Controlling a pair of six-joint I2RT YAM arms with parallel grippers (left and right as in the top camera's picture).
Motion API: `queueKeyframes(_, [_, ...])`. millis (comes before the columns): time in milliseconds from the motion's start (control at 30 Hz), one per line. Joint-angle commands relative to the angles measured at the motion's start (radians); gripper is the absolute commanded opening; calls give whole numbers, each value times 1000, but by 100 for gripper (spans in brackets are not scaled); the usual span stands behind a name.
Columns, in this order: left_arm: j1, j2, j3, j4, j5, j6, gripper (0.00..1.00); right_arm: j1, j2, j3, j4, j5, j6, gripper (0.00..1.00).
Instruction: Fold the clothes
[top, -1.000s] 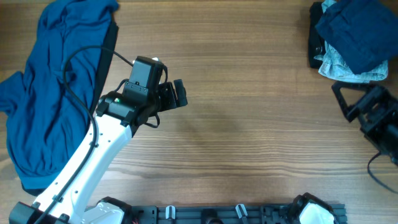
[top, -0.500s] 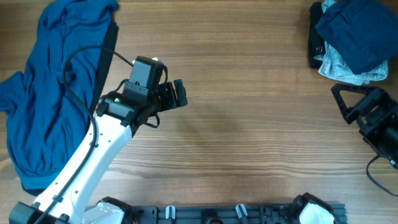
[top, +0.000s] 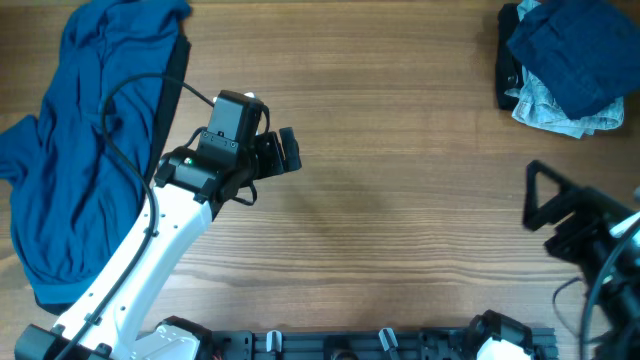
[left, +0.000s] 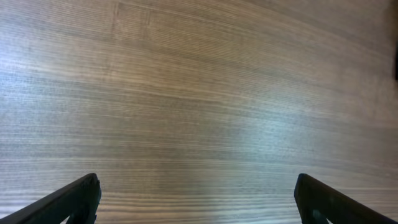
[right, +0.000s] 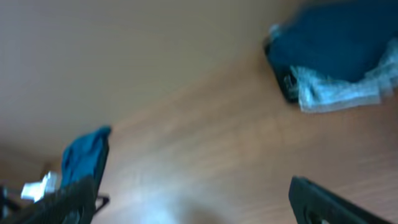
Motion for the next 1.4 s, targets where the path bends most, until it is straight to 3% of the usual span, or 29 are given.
queueKeyframes(0, [5, -4, -3, 1, -10, 19, 100, 92, -153, -229, 177, 50, 2, 100])
queueKeyframes(100, [5, -4, -3, 1, -10, 19, 100, 164, -253, -410, 339, 68, -50, 100])
queueKeyframes(267, [5, -4, -3, 1, -10, 19, 100, 319, -420, -711, 583, 68, -277, 99])
queueKeyframes(600, [5, -4, -3, 1, -10, 19, 100, 397, -661, -1164, 963, 93, -338, 100])
queueKeyframes(967, [5, -4, -3, 1, -10, 19, 100, 409, -673, -1350, 1225, 174, -364, 100])
queueKeyframes(1367, [5, -4, -3, 1, -10, 19, 100, 409, -671, -1349, 1147, 194, -358, 100])
